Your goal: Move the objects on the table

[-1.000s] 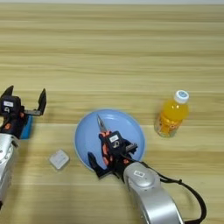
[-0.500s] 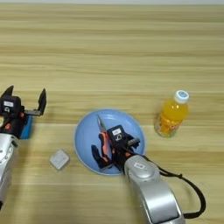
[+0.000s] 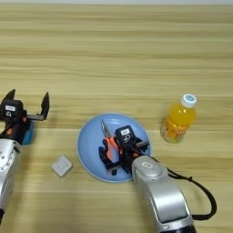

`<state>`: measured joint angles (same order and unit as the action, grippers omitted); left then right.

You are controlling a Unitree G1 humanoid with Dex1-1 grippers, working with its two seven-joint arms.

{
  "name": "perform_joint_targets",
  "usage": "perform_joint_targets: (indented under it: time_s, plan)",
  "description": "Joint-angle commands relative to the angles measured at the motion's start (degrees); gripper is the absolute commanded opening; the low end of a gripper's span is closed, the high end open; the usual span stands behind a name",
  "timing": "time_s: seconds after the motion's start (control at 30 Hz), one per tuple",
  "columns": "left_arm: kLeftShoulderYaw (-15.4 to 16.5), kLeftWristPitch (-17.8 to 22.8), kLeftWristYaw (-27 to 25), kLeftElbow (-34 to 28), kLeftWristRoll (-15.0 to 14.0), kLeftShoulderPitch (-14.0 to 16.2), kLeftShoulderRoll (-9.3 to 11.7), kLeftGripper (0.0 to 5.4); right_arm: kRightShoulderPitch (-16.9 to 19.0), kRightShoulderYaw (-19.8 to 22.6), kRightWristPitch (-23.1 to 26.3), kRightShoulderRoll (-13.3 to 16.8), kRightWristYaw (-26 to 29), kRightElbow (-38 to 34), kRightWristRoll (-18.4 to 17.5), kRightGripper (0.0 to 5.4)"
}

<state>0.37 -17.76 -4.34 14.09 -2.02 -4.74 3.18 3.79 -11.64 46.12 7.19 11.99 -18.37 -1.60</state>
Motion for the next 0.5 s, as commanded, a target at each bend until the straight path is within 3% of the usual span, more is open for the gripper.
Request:
perform_joint_targets:
  time_s: [0.03,0.23,0.5]
  plan:
    - [-0.16,1.16,0.36,-0.83,0.9,0.31,0.0,5.4,1.55,-0.37,3.09,-0.4,0.63,-0.29,-1.73,5.38]
    - [0.19,1.07,0.75,-0.13,1.06,0.03,0.3,5.4,1.98,-0.81,2.75,-0.68,0.34,0.6,-2.03,5.38]
    - [3.3,2.51,4.18,4.2,1.91,-1.43,1.25,5.4,2.29,-1.51,1.94,-0.89,0.21,1.21,-1.82,5.38]
